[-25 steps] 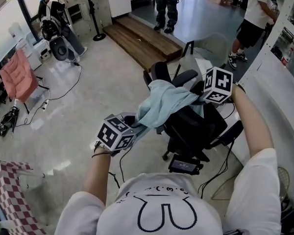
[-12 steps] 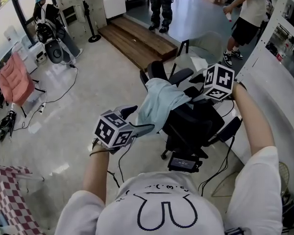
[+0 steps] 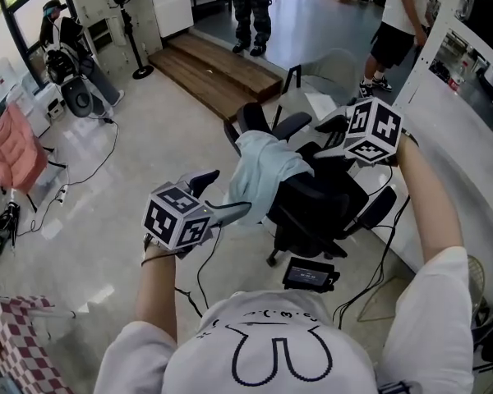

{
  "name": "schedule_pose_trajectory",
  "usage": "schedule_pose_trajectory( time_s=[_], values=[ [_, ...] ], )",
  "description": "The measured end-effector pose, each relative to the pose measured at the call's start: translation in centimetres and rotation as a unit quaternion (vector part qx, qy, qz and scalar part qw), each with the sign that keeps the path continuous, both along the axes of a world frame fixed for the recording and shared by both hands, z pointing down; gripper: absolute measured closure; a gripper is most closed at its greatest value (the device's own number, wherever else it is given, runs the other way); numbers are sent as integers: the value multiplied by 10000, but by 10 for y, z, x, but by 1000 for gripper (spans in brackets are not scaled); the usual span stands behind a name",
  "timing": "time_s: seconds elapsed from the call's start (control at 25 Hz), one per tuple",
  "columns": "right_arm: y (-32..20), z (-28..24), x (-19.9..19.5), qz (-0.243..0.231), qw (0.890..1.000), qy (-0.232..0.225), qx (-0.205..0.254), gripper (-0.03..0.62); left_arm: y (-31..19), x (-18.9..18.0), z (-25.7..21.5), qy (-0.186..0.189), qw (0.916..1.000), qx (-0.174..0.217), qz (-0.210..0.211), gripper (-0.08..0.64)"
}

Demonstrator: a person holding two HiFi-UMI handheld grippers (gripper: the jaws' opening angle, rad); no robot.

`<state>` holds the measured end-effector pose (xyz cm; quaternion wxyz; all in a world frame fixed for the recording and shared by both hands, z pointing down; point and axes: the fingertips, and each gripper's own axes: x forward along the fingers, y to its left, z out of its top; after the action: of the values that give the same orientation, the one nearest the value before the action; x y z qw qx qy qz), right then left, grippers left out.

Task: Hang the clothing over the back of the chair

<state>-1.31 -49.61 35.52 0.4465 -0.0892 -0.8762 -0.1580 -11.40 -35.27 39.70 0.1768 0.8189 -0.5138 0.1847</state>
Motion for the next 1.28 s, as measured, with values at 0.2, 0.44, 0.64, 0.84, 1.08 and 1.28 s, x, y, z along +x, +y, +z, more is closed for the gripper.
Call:
schedule_pose_trajectory(
  time_s=[0.2,0.44,0.64,0.84,1.08,1.28],
  values=[
    [15,-26,-3,168,9983,-564,35,374,2,1,-14,193,9997,156,51,117],
    [25,-51,-8,694,9903,-1138,393,518,9,-1,-33,301,9985,382,254,189],
    [29,-63,-5,1402,9773,-1488,554,589,13,2,-49,276,9958,608,628,306],
    [43,-71,-4,1876,9649,-1703,686,589,12,2,-62,259,9926,790,882,366],
    [68,-80,-4,2145,9486,-2080,1047,591,11,1,-65,216,9902,994,961,449],
    [80,-89,8,2488,9286,-2394,1362,591,7,8,-69,468,9876,1245,835,538]
  ],
)
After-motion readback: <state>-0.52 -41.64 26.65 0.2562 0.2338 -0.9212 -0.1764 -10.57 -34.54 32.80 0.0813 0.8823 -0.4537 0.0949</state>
